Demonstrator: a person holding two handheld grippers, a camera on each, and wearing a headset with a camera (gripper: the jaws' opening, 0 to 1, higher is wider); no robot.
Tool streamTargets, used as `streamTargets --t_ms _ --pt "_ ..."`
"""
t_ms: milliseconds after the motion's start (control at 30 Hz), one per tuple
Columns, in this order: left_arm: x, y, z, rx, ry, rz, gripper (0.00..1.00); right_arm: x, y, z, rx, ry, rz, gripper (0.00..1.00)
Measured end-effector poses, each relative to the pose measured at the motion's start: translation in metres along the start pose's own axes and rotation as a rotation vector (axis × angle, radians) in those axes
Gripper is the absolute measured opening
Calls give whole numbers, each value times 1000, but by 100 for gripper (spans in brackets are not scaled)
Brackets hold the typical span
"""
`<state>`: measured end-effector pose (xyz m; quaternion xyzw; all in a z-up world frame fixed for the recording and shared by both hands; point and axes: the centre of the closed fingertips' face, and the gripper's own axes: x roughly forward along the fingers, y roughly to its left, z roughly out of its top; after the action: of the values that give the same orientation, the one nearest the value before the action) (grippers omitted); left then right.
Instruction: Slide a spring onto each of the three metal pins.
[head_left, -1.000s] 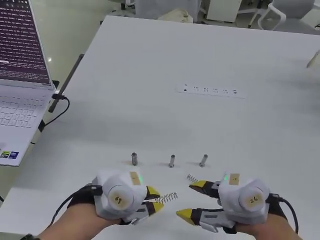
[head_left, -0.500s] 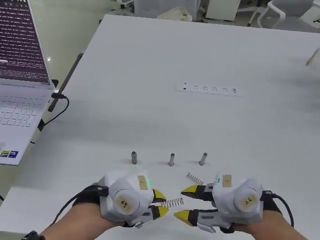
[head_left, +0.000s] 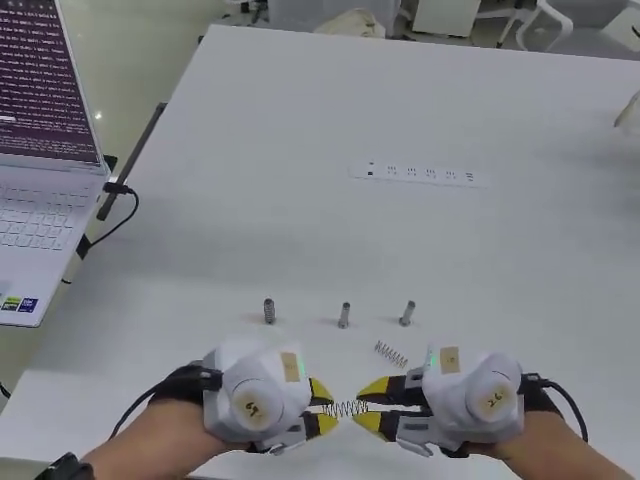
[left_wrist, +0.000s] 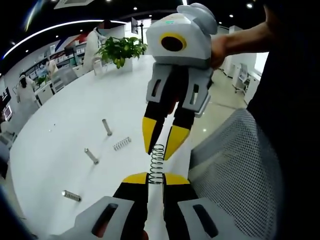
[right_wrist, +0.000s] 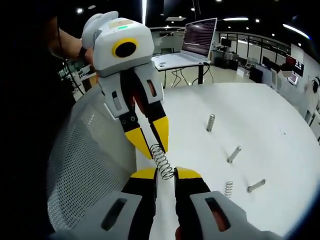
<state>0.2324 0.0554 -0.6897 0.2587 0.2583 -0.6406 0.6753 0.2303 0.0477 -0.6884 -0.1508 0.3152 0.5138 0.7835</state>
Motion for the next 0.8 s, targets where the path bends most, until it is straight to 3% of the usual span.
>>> streamTargets --t_ms 300,800 --pt "4 0 -4 52 36 -5 3 -5 6 5 -19 -1 41 8" --pt "7 0 -2 62 24 -4 3 -9 5 10 -34 7 55 8"
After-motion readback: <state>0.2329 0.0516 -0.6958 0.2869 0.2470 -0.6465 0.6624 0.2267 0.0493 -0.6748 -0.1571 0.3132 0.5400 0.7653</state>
